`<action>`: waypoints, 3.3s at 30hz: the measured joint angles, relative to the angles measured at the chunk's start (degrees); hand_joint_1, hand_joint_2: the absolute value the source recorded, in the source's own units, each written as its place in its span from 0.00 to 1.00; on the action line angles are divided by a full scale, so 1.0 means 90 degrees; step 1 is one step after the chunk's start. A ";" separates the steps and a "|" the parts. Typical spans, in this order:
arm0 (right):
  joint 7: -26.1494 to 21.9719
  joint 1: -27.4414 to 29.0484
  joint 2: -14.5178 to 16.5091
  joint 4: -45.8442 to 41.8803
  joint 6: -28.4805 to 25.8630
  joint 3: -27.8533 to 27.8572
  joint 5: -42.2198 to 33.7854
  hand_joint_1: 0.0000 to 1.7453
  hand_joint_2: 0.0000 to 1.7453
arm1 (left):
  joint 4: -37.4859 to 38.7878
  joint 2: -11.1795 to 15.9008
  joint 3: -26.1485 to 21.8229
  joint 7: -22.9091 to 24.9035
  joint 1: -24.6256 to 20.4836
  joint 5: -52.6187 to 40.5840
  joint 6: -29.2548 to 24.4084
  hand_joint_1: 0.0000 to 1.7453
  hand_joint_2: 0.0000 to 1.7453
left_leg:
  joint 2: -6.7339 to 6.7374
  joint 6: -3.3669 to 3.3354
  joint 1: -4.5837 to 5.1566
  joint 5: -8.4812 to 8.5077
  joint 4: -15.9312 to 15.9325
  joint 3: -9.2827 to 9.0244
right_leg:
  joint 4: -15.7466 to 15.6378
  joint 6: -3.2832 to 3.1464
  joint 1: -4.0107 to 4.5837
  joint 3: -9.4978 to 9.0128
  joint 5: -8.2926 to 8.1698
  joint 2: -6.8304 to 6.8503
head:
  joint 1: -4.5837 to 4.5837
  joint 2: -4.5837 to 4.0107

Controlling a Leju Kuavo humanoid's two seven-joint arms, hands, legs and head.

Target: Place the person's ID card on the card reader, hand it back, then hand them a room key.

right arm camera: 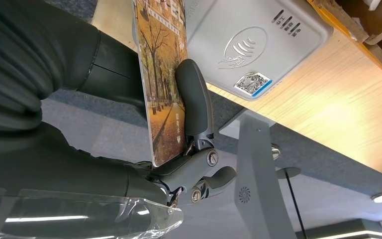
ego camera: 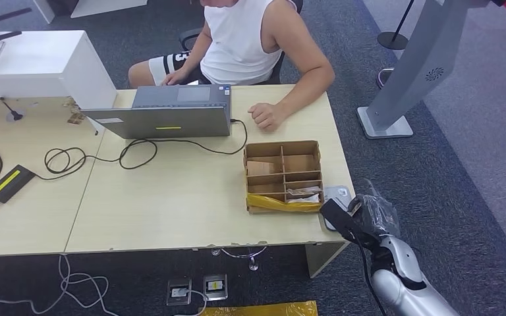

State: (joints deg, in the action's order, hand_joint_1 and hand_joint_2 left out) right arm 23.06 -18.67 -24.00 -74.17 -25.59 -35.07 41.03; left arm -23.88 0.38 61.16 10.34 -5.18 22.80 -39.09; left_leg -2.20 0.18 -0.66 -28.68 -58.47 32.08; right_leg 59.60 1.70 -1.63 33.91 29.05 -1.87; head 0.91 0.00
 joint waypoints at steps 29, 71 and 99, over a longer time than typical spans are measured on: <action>0.0346 -0.0167 0.0005 0.0007 -0.0050 0.0045 0.0371 1.00 1.00 | -0.0047 0.0033 0.0239 0.0034 -0.0046 0.0061 -0.0008 0.00 0.00 | 0.0003 0.0000 0.0002 0.0000 -0.0001 -0.0006 | 0.0000 0.0001 -0.0003 -0.0005 -0.0003 -0.0012 | 0.0001 0.0000; 0.0348 -0.3682 -0.0067 -0.0287 0.1750 -0.0561 0.1032 1.00 1.00 | -0.0047 0.0015 0.0692 0.0188 -0.0519 -0.0763 0.0362 0.00 0.00 | -0.0006 0.0003 -0.0002 0.0012 -0.0002 0.0012 | 0.0004 -0.0013 0.0002 0.0001 -0.0013 -0.0001 | 0.0001 0.0000; 0.0423 -0.4482 0.0711 0.1571 0.1601 -0.1619 0.0968 0.59 1.00 | -0.0047 0.0087 0.0694 0.0254 -0.0511 -0.0903 0.0560 0.00 0.00 | -0.0012 0.0004 -0.0002 0.0012 -0.0002 0.0009 | 0.0003 -0.0013 0.0002 0.0001 -0.0014 0.0003 | 0.0001 0.0000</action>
State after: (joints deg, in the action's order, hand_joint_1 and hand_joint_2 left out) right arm 26.87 -59.00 -17.61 -60.03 -11.18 -49.64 49.74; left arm -24.30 1.17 67.41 12.62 -9.78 14.67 -34.04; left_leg -2.32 0.21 -0.67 -28.57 -58.49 32.16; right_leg 59.63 1.59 -1.61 33.92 28.93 -1.84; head 0.92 0.00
